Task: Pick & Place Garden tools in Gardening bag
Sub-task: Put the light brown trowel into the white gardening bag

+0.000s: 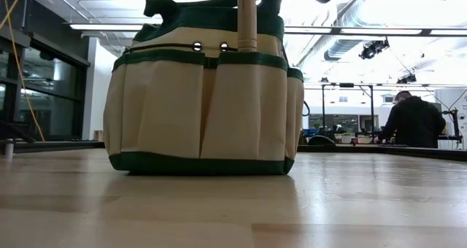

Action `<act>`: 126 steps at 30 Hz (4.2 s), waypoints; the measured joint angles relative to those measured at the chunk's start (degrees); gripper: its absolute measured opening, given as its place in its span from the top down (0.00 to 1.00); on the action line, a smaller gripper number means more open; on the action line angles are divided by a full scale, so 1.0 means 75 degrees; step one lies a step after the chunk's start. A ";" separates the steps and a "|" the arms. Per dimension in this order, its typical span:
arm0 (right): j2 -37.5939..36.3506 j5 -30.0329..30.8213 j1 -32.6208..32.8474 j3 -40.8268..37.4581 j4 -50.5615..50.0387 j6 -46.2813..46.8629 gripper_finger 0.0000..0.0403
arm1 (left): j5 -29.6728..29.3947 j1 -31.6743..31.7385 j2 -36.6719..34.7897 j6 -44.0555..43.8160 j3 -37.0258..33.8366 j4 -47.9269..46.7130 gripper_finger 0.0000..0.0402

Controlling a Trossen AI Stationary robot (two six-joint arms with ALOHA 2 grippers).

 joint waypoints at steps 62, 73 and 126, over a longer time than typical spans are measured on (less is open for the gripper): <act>0.0006 0.0433 0.0455 0.0000 0.0057 0.0137 0.56 | -0.1492 -0.1132 0.1372 0.0705 -0.0551 -0.0752 0.85; 0.0006 0.0429 0.0455 0.0000 0.0052 0.0184 0.56 | -0.1472 -0.0925 0.1378 0.0582 -0.1401 -0.0077 0.85; 0.0006 0.0427 0.0455 0.0000 0.0009 0.0283 0.56 | -0.2918 -0.0397 0.1011 -0.0283 -0.2617 -0.0358 0.65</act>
